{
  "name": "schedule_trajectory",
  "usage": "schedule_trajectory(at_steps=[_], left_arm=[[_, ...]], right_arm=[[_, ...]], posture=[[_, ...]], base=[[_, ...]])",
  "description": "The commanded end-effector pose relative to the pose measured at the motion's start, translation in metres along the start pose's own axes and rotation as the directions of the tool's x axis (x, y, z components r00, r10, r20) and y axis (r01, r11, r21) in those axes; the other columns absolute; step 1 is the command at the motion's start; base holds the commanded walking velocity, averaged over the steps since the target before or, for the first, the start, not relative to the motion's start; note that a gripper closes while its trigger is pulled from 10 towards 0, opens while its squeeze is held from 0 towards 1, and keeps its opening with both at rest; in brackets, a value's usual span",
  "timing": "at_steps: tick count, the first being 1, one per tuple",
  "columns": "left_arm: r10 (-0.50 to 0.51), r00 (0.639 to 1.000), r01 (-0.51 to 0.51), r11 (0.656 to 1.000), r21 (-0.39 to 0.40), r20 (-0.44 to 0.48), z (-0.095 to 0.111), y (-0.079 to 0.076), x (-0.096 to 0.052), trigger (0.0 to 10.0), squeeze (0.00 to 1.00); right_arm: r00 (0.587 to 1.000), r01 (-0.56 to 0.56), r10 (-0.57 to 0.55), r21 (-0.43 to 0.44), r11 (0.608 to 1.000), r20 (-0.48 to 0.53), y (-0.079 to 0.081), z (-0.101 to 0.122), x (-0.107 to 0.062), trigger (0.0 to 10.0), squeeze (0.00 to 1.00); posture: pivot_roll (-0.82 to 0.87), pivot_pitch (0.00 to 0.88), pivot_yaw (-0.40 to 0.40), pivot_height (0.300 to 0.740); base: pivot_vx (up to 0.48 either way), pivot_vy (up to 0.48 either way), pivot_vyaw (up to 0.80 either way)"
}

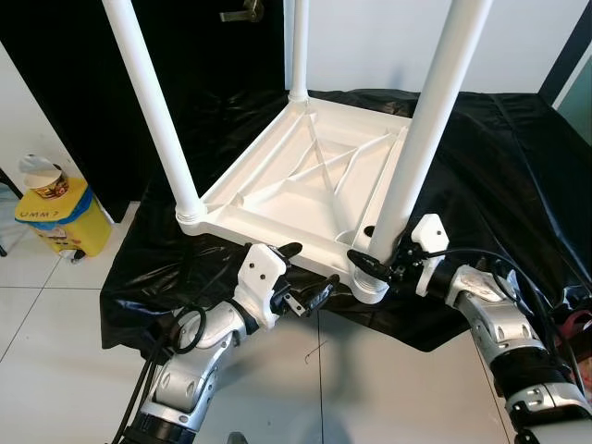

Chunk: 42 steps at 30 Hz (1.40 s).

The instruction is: Building children table

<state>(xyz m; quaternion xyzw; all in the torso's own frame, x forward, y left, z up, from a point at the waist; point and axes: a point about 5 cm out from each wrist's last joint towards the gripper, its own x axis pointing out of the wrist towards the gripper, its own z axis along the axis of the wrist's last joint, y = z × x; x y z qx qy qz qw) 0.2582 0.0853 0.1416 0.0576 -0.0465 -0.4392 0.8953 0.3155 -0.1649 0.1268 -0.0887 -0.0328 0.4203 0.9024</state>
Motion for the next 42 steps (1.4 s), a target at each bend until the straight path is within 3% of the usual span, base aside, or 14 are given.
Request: schedule_trajectory(at_steps=[1,7,8,15,21,23,24,26,28,29,32,35,38,42], left_arm=[[-0.095,0.995,0.095,0.995,-0.003,-0.009,-0.001,-0.006,0.001,10.0,0.00],[-0.088,0.996,0.088,0.996,-0.005,-0.010,0.000,-0.006,0.002,10.0,0.00],[-0.074,0.997,0.074,0.997,-0.003,-0.005,0.001,-0.006,0.003,10.0,0.00],[-0.050,0.999,0.050,0.999,0.001,0.001,0.001,-0.004,0.004,10.0,0.00],[-0.037,0.999,0.037,0.999,-0.002,0.008,0.001,-0.004,0.005,10.0,0.00],[-0.033,0.999,0.033,0.999,-0.004,0.012,0.002,-0.005,0.006,10.0,0.00],[-0.033,0.999,0.033,0.999,-0.004,0.012,0.002,-0.005,0.006,10.0,0.00],[-0.031,0.999,0.031,1.000,-0.004,0.014,0.002,-0.005,0.006,10.0,0.00],[-0.023,1.000,0.023,1.000,-0.001,0.017,0.002,-0.003,0.006,10.0,0.00],[-0.023,1.000,0.023,1.000,-0.001,0.017,0.002,-0.003,0.006,10.0,0.00],[-0.009,1.000,0.009,1.000,-0.004,0.028,0.004,-0.002,0.007,10.0,0.00],[-0.006,0.999,0.006,1.000,-0.007,0.034,0.005,-0.002,0.009,10.0,0.00],[-0.008,0.999,0.008,1.000,-0.010,0.036,0.005,-0.004,0.009,10.0,0.00],[-0.008,0.999,0.009,1.000,-0.011,0.036,0.005,-0.005,0.010,10.0,0.00]], right_arm=[[0.999,0.025,-0.025,-0.002,1.000,-0.027,-0.004,-0.004,-0.003,0.0,0.00],[0.999,0.037,-0.037,0.012,0.999,-0.035,-0.001,-0.009,-0.006,0.0,0.00],[0.996,0.087,-0.086,0.030,0.996,-0.030,0.004,-0.012,-0.005,10.0,0.00],[0.981,0.193,-0.191,0.061,0.979,-0.026,0.007,-0.013,-0.004,10.0,0.00],[0.923,0.385,-0.382,0.061,0.921,-0.045,0.017,-0.017,-0.001,10.0,0.00],[0.851,0.526,-0.522,0.091,0.846,-0.059,0.023,-0.021,-0.003,10.0,0.00],[0.851,0.526,-0.522,0.091,0.846,-0.059,0.023,-0.021,-0.003,10.0,0.00],[0.805,0.593,-0.587,0.100,0.799,-0.079,0.023,-0.023,-0.004,10.0,0.00],[0.689,0.725,-0.715,0.118,0.679,-0.119,0.022,-0.026,-0.009,10.0,0.00],[0.689,0.725,-0.715,0.118,0.679,-0.119,0.022,-0.026,-0.009,10.0,0.00],[0.571,0.821,-0.806,0.101,0.562,-0.153,0.026,-0.027,-0.011,10.0,0.00],[0.577,0.817,-0.801,0.114,0.565,-0.161,0.037,-0.026,-0.002,10.0,0.00],[0.620,0.785,-0.771,0.136,0.605,-0.146,0.044,-0.022,0.004,10.0,0.00],[0.612,0.791,-0.776,0.135,0.597,-0.152,0.045,-0.021,0.004,10.0,0.00]], posture=[[0.00,0.023,-0.003,0.740],[-0.01,0.026,-0.002,0.740],[-0.01,0.034,-0.007,0.740],[-0.01,0.035,-0.017,0.740],[-0.02,0.034,-0.024,0.740],[-0.02,0.030,-0.028,0.740],[-0.02,0.030,-0.028,0.740],[-0.02,0.030,-0.028,0.740],[-0.01,0.028,-0.030,0.740],[-0.01,0.028,-0.030,0.740],[-0.01,0.028,-0.032,0.740],[-0.01,0.026,-0.031,0.740],[-0.01,0.024,-0.029,0.740],[-0.01,0.024,-0.029,0.740]], base=[[0.000,0.000,0.00],[0.000,0.000,0.00],[0.000,0.000,0.00],[0.000,0.000,0.00],[0.000,0.000,0.00],[0.000,0.000,0.00],[0.000,0.000,0.00],[0.000,0.000,0.00],[0.000,0.000,0.00],[0.000,0.000,0.00],[0.000,0.000,0.00],[0.000,0.000,0.00],[0.000,0.000,0.00],[0.000,0.000,0.00]])
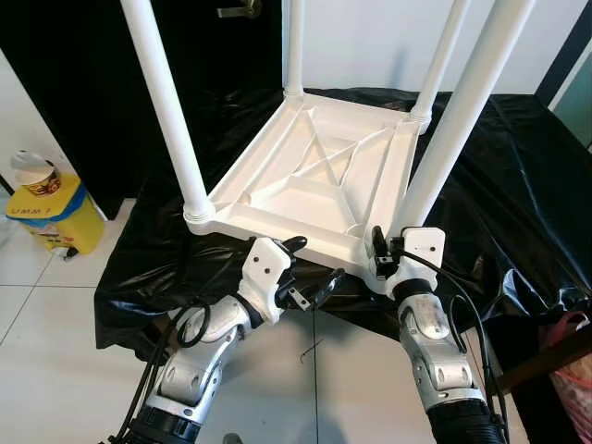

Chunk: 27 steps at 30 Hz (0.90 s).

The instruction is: Building children table

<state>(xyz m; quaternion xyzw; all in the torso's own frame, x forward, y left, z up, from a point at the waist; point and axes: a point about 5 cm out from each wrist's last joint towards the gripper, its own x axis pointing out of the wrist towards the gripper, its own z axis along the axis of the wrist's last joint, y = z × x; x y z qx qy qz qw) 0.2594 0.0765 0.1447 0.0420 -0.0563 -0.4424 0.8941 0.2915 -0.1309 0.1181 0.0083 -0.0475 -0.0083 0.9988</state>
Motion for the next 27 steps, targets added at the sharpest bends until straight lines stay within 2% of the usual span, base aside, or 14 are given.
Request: schedule_trajectory(at_steps=[1,6,7,8,13,16,19,22,23,25,26,27], left_arm=[[-0.006,1.000,0.005,1.000,0.009,0.005,0.001,-0.001,0.002,10.0,0.00],[-0.003,1.000,0.003,1.000,0.011,0.009,0.002,-0.001,0.003,10.0,0.00],[-0.002,1.000,0.002,1.000,0.011,0.010,0.002,0.000,0.003,10.0,0.00],[0.000,1.000,0.000,1.000,0.011,0.010,0.002,0.000,0.003,10.0,0.00],[0.001,1.000,-0.001,1.000,0.013,0.009,0.002,0.000,0.004,10.0,0.00],[-0.007,1.000,0.007,1.000,0.016,0.005,0.001,-0.001,0.004,10.0,0.00],[-0.007,1.000,0.007,1.000,0.016,0.004,0.001,-0.001,0.003,10.0,0.00],[-0.009,1.000,0.009,1.000,0.019,-0.001,0.001,0.000,0.002,10.0,0.00],[-0.009,1.000,0.009,1.000,0.019,-0.001,0.001,0.000,0.002,10.0,0.00],[-0.010,1.000,0.010,1.000,0.019,-0.005,0.000,-0.001,0.002,10.0,0.00],[-0.011,1.000,0.011,1.000,0.019,-0.006,0.000,-0.001,0.002,10.0,0.00],[-0.012,1.000,0.012,1.000,0.018,-0.007,-0.001,-0.002,0.002,10.0,0.00]], right_arm=[[0.994,0.024,-0.026,-0.023,0.999,-0.106,-0.004,-0.019,-0.006,10.0,0.00],[0.996,0.012,-0.016,-0.044,0.999,-0.090,-0.001,-0.016,-0.005,10.0,0.00],[0.996,0.012,-0.016,-0.048,0.999,-0.084,-0.001,-0.015,-0.005,10.0,0.88],[0.997,0.007,-0.010,-0.036,0.999,-0.081,-0.003,-0.013,-0.004,10.0,1.00],[0.998,-0.041,0.040,-0.021,0.999,-0.042,-0.008,-0.004,-0.002,10.0,1.00],[0.990,-0.139,0.140,-0.038,0.989,-0.002,-0.019,0.004,-0.001,10.0,1.00],[0.982,-0.186,0.187,-0.044,0.981,0.007,-0.022,0.006,-0.001,10.0,1.00],[0.941,-0.337,0.339,-0.083,0.938,0.006,-0.029,0.008,-0.001,10.0,1.00],[0.941,-0.337,0.339,-0.083,0.938,0.006,-0.029,0.008,-0.001,10.0,1.00],[0.902,-0.432,0.432,-0.070,0.899,-0.019,-0.033,0.007,0.001,10.0,1.00],[0.892,-0.452,0.452,-0.064,0.890,-0.024,-0.034,0.007,0.001,10.0,0.00],[0.868,-0.496,0.495,-0.063,0.866,-0.027,-0.034,0.007,0.001,10.0,0.00]], posture=[[-0.01,0.019,-0.032,0.740],[-0.01,0.017,-0.035,0.740],[-0.01,0.016,-0.034,0.740],[-0.01,0.016,-0.032,0.740],[-0.01,0.016,-0.028,0.740],[-0.01,0.017,-0.024,0.740],[-0.01,0.018,-0.023,0.740],[-0.02,0.022,-0.021,0.740],[-0.02,0.022,-0.021,0.740],[-0.02,0.026,-0.018,0.740],[-0.02,0.026,-0.018,0.740],[-0.02,0.028,-0.015,0.740]], base=[[0.000,0.000,0.00],[0.000,0.000,0.00],[0.000,0.000,0.00],[0.000,0.000,0.00],[0.000,0.000,0.00],[0.000,0.000,0.00],[0.000,0.000,0.00],[0.000,0.000,0.00],[0.000,0.000,0.00],[0.000,0.000,0.00],[0.000,0.000,0.00],[0.000,0.000,0.00]])
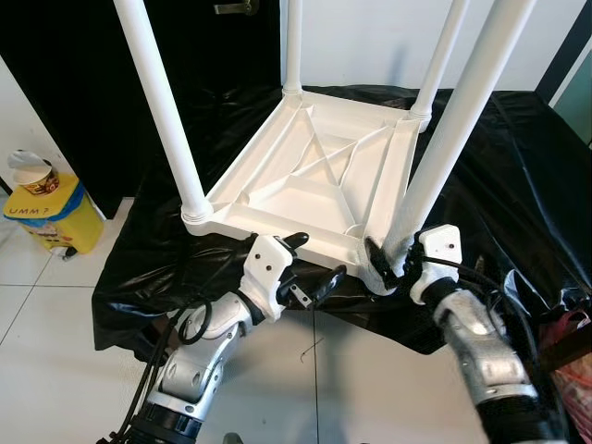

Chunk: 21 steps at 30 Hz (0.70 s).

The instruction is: Building children table

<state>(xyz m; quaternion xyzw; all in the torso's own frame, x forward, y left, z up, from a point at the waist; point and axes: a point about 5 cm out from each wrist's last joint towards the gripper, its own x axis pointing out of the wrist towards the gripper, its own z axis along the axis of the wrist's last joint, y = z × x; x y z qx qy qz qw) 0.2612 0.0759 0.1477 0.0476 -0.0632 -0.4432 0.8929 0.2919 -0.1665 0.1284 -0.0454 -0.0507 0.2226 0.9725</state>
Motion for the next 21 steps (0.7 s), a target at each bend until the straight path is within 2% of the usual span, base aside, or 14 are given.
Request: schedule_trajectory(at_steps=[1,3,7,12,13,14,15,21], left_arm=[[-0.012,1.000,0.012,1.000,-0.002,-0.015,-0.004,-0.004,0.000,10.0,0.00],[-0.015,1.000,0.015,1.000,-0.007,-0.016,-0.004,-0.006,0.000,10.0,0.00],[-0.019,1.000,0.019,1.000,-0.009,-0.015,-0.004,-0.006,0.001,10.0,0.00],[-0.020,1.000,0.020,1.000,-0.007,-0.014,-0.003,-0.006,0.002,10.0,0.00],[-0.016,1.000,0.016,1.000,-0.007,-0.014,-0.003,-0.005,0.002,10.0,0.00],[-0.016,1.000,0.016,1.000,-0.007,-0.014,-0.003,-0.005,0.002,10.0,0.00],[-0.008,1.000,0.008,1.000,-0.007,-0.015,-0.003,-0.005,0.000,10.0,0.00],[0.014,1.000,-0.014,1.000,-0.006,-0.018,-0.003,-0.004,-0.003,10.0,0.00]], right_arm=[[0.996,-0.090,0.090,-0.002,0.996,-0.003,0.001,-0.001,0.001,10.0,0.00],[0.988,-0.154,0.154,-0.026,0.988,-0.004,0.000,0.001,0.004,10.0,0.00],[0.979,-0.205,0.204,-0.068,0.976,-0.022,-0.003,0.003,0.010,10.0,0.00],[0.974,-0.227,0.224,-0.077,0.971,-0.044,-0.007,0.002,0.016,9.7,0.00],[0.972,-0.234,0.230,-0.078,0.969,-0.053,-0.008,0.000,0.016,3.3,0.00],[0.972,-0.234,0.230,-0.078,0.969,-0.053,-0.008,0.000,0.016,3.3,0.00],[0.969,-0.243,0.239,-0.075,0.967,-0.062,-0.008,-0.002,0.016,0.0,0.00],[0.961,-0.268,0.262,-0.065,0.961,-0.089,-0.008,-0.009,0.013,0.0,0.00]], posture=[[-0.03,0.028,-0.010,0.740],[-0.03,0.031,-0.008,0.740],[-0.03,0.034,-0.006,0.740],[-0.03,0.038,-0.012,0.740],[-0.02,0.045,-0.020,0.740],[-0.02,0.045,-0.020,0.740],[-0.01,0.049,-0.026,0.740],[0.00,0.052,-0.033,0.740]], base=[[0.000,0.000,0.00],[0.000,0.000,0.00],[0.000,0.000,0.00],[0.000,0.000,0.00],[0.000,0.000,0.00],[0.000,0.000,0.00],[0.000,0.000,0.00],[0.000,0.000,0.00]])
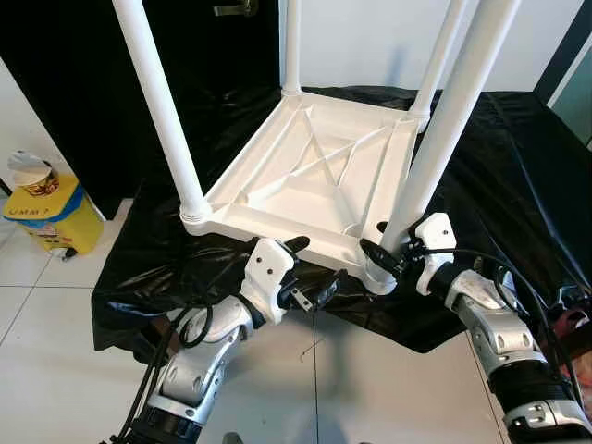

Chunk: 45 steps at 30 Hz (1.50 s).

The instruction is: Building children table

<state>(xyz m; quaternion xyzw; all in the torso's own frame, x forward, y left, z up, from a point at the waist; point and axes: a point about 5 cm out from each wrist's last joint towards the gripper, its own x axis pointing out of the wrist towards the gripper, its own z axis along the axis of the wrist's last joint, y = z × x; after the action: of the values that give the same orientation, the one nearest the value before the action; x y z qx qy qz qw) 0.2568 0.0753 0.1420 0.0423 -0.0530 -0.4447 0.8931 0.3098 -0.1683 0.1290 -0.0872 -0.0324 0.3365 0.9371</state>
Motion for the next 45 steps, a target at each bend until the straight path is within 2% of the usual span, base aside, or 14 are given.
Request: schedule_trajectory(at_steps=[1,2,3,5,6,17,20,22,23,24,29,41,42,45], left_arm=[[0.022,1.000,-0.022,1.000,0.012,-0.003,0.002,0.000,-0.001,10.0,0.00],[0.025,1.000,-0.025,1.000,0.012,-0.002,0.002,0.001,-0.001,10.0,0.00],[0.026,1.000,-0.026,1.000,0.011,-0.001,0.002,0.001,-0.001,10.0,0.00],[0.027,1.000,-0.027,1.000,0.012,-0.001,0.003,0.001,-0.001,10.0,0.00],[0.027,1.000,-0.027,1.000,0.013,-0.002,0.003,0.001,-0.001,10.0,0.00],[0.023,1.000,-0.023,0.999,0.031,-0.010,0.002,0.006,-0.001,10.0,0.00],[0.015,1.000,-0.015,0.999,0.031,-0.004,0.003,0.006,0.002,10.0,0.00],[0.015,1.000,-0.015,0.999,0.031,-0.004,0.003,0.006,0.002,10.0,0.00],[0.013,1.000,-0.013,0.999,0.032,0.000,0.004,0.006,0.004,10.0,0.00],[0.013,1.000,-0.013,0.999,0.032,0.000,0.004,0.006,0.004,10.0,0.00],[0.022,1.000,-0.022,0.999,0.034,0.005,0.005,0.007,0.005,10.0,0.00],[0.024,1.000,-0.025,0.999,0.037,0.009,0.006,0.008,0.005,10.0,0.00],[0.025,1.000,-0.025,0.999,0.036,0.008,0.005,0.008,0.006,10.0,0.00],[0.021,1.000,-0.022,0.999,0.037,0.010,0.006,0.006,0.006,10.0,0.00]], right_arm=[[0.999,-0.023,0.023,0.002,1.000,-0.049,0.003,-0.009,-0.002,0.0,0.00],[0.998,-0.015,0.015,0.004,1.000,-0.061,0.003,-0.012,-0.003,0.0,0.00],[0.997,0.004,-0.004,-0.001,1.000,-0.071,0.002,-0.014,-0.003,3.2,0.00],[0.997,0.031,-0.031,-0.001,1.000,-0.075,0.001,-0.015,-0.003,3.2,0.00],[0.994,0.075,-0.075,0.001,0.997,-0.083,0.001,-0.017,-0.003,10.0,0.00],[0.928,0.366,-0.364,0.018,0.931,-0.077,0.018,-0.018,0.000,10.0,0.00],[0.868,0.494,-0.488,0.049,0.868,-0.090,0.026,-0.018,0.000,10.0,0.00],[0.868,0.494,-0.488,0.049,0.868,-0.090,0.026,-0.018,0.000,10.0,0.00],[0.814,0.581,-0.575,0.065,0.812,-0.087,0.029,-0.017,0.000,10.0,0.00],[0.814,0.581,-0.575,0.065,0.812,-0.087,0.029,-0.017,0.000,10.0,0.00],[0.731,0.682,-0.670,0.116,0.722,-0.129,0.041,-0.019,0.004,10.0,0.00],[0.754,0.657,-0.650,0.109,0.746,-0.092,0.045,-0.011,0.008,10.0,0.00],[0.767,0.642,-0.637,0.102,0.760,-0.075,0.045,-0.010,0.008,10.0,0.89],[0.791,0.611,-0.610,0.078,0.788,-0.039,0.044,-0.006,0.006,10.0,1.00]], posture=[[0.00,0.053,-0.033,0.740],[0.00,0.053,-0.033,0.740],[0.00,0.053,-0.033,0.740],[0.00,0.054,-0.033,0.740],[0.00,0.052,-0.032,0.740],[-0.02,0.044,-0.020,0.740],[-0.03,0.042,-0.016,0.740],[-0.03,0.042,-0.016,0.740],[-0.02,0.039,-0.020,0.740],[-0.02,0.039,-0.020,0.740],[-0.01,0.036,-0.027,0.740],[-0.01,0.028,-0.029,0.740],[-0.01,0.031,-0.028,0.740],[-0.01,0.041,-0.025,0.740]], base=[[0.000,0.000,0.00],[0.000,0.000,0.00],[0.000,0.000,0.00],[0.000,0.000,0.00],[0.000,0.000,0.00],[0.000,0.000,0.00],[0.000,0.000,0.00],[0.000,0.000,0.00],[0.000,0.000,0.00],[0.000,0.000,0.00],[0.000,0.000,0.00],[0.000,0.000,0.00],[0.000,0.000,0.00],[0.000,0.000,0.00]])
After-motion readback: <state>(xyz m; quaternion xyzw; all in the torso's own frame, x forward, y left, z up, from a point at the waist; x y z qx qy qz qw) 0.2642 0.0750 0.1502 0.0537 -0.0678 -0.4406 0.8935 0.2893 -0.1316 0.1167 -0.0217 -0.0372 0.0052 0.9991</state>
